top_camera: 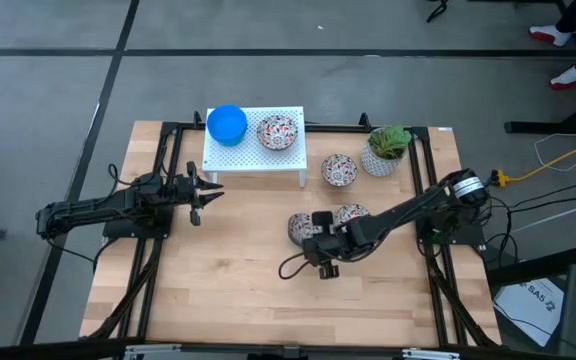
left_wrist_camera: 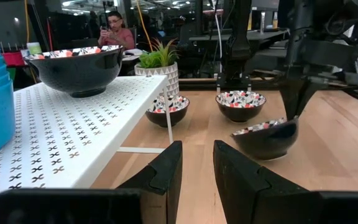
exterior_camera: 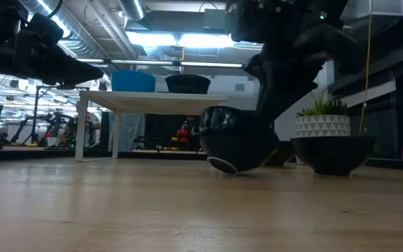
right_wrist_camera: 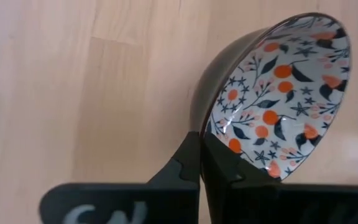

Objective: Pick & Place Mini bowls
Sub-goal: Stack the patterned black bowl on the patterned black bowl on the shelf

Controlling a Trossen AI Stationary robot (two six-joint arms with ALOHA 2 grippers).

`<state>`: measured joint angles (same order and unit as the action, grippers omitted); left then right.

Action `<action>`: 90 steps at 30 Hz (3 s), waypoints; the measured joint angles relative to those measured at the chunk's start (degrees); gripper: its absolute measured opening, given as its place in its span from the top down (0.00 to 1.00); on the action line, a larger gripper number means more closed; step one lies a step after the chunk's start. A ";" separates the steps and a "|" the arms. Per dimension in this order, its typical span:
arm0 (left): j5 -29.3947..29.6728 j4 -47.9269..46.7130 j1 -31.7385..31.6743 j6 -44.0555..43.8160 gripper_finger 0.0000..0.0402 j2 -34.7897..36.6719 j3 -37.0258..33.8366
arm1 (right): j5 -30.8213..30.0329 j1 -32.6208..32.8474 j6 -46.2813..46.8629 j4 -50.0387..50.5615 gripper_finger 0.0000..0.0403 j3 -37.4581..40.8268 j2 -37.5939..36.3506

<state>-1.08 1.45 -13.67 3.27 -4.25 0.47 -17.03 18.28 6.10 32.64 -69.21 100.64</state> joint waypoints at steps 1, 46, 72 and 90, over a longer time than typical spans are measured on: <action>0.00 0.00 0.02 -0.02 0.79 0.00 0.00 | -0.33 -0.02 -1.14 -0.31 0.99 0.02 0.02; 0.00 0.00 0.02 -0.02 0.79 0.00 0.00 | -10.06 -0.11 -18.46 8.36 0.85 -4.05 6.05; 0.00 0.00 -0.01 -0.02 0.79 0.00 0.00 | -8.98 -1.92 -16.91 4.00 0.82 -4.05 6.02; 0.00 0.00 0.00 -0.02 0.79 0.00 0.00 | -4.36 -1.47 -3.43 3.98 0.98 -6.95 5.90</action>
<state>-1.08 1.45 -13.67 3.25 -4.25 0.47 -21.39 16.81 2.67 36.62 -76.15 106.54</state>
